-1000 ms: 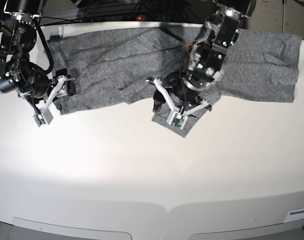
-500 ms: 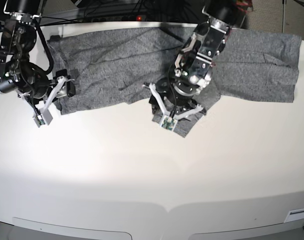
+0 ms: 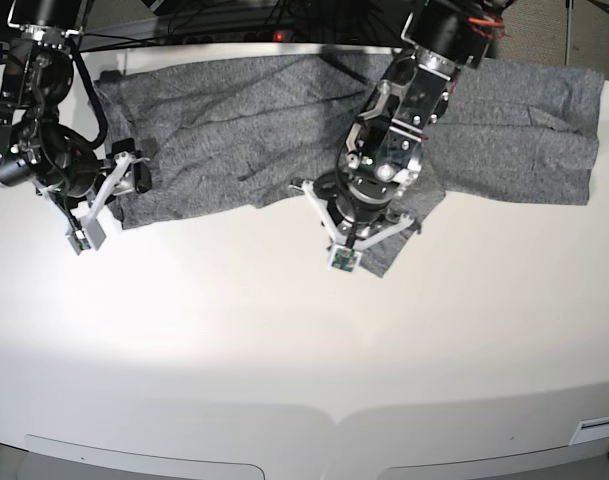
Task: Fold the T-shirt properly
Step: 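Release the sleeve and press the folded sleeve flat with the left gripper, then grasp the shirt end with the left gripper and pull it straight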
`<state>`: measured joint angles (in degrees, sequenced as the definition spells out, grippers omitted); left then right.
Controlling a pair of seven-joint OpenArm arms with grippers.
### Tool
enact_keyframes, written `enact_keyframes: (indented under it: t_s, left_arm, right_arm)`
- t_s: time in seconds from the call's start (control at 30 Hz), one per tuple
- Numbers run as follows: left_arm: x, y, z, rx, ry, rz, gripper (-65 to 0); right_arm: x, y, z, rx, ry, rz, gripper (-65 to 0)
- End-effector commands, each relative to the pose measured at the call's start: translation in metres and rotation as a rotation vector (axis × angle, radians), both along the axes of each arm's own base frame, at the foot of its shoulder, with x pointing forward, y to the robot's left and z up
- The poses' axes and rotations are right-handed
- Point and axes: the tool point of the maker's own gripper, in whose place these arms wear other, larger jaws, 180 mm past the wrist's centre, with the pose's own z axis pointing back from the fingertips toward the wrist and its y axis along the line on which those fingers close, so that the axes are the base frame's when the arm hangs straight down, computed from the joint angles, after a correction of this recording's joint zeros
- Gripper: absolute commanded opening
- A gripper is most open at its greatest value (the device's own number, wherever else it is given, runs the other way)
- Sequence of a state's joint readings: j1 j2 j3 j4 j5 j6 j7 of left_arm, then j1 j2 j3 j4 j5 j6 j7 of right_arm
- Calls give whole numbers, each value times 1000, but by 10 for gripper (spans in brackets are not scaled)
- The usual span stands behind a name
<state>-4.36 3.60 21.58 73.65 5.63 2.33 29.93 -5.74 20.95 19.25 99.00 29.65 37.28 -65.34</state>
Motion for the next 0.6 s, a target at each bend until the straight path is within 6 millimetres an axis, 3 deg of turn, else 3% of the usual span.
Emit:
enact_keyframes:
  t_s: [0.0,0.13,0.33,0.43,0.57]
  left_arm:
    - [-1,1,10,-3,-11,6,-650]
    - [-14,14,56,-57,-130,46,-650]
    - [-34,70,107,-57,-292,200,-650]
    - [-45,96,117,-35,-312,241,-650]
    - [-61,139,114,80,-319,328,-650]
  right_arm:
    - [11,-4,13,-7,-54,1,-288]
    - [13,-2,14,3,-67,1,-288]
    - [13,-1,14,7,-70,2,-288]
    - [13,1,15,15,-72,4,-288]
    - [13,1,14,15,-71,3,-288]
